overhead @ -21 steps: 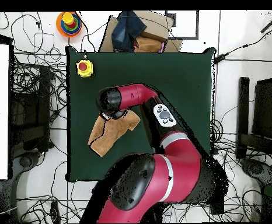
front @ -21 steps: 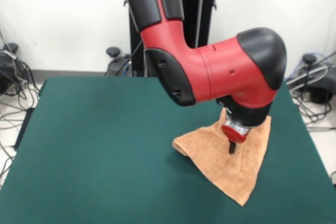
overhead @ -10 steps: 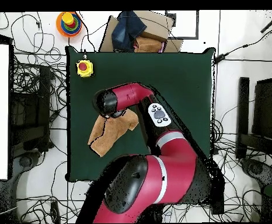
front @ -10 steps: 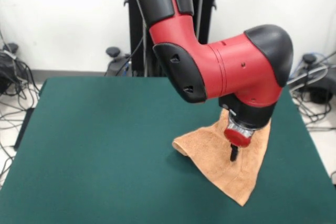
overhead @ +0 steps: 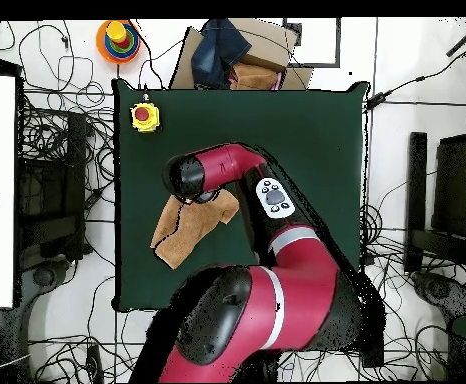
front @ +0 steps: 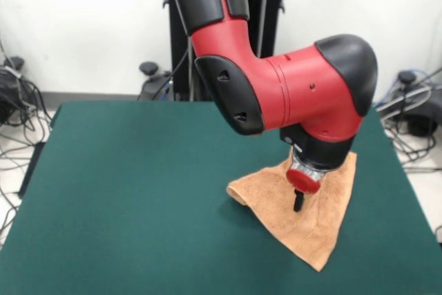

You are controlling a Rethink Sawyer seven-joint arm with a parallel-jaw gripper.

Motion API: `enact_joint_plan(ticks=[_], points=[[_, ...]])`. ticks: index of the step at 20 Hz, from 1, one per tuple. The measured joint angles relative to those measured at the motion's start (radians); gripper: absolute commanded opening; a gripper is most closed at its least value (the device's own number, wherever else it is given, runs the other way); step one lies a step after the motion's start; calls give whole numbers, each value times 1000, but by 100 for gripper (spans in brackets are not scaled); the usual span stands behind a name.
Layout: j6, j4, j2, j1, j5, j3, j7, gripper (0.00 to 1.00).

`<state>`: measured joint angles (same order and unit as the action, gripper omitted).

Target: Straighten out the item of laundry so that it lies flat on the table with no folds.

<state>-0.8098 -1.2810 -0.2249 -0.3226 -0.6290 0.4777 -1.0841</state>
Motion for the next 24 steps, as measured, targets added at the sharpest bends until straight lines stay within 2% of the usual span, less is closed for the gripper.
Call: enact_joint_plan(ticks=[5, 15, 24], points=[[0, 19, 21, 3, -5, -3, 0, 100], [0, 108, 100, 45, -81, -33, 0, 100], [0, 112, 107, 50, -83, -37, 0, 100]])
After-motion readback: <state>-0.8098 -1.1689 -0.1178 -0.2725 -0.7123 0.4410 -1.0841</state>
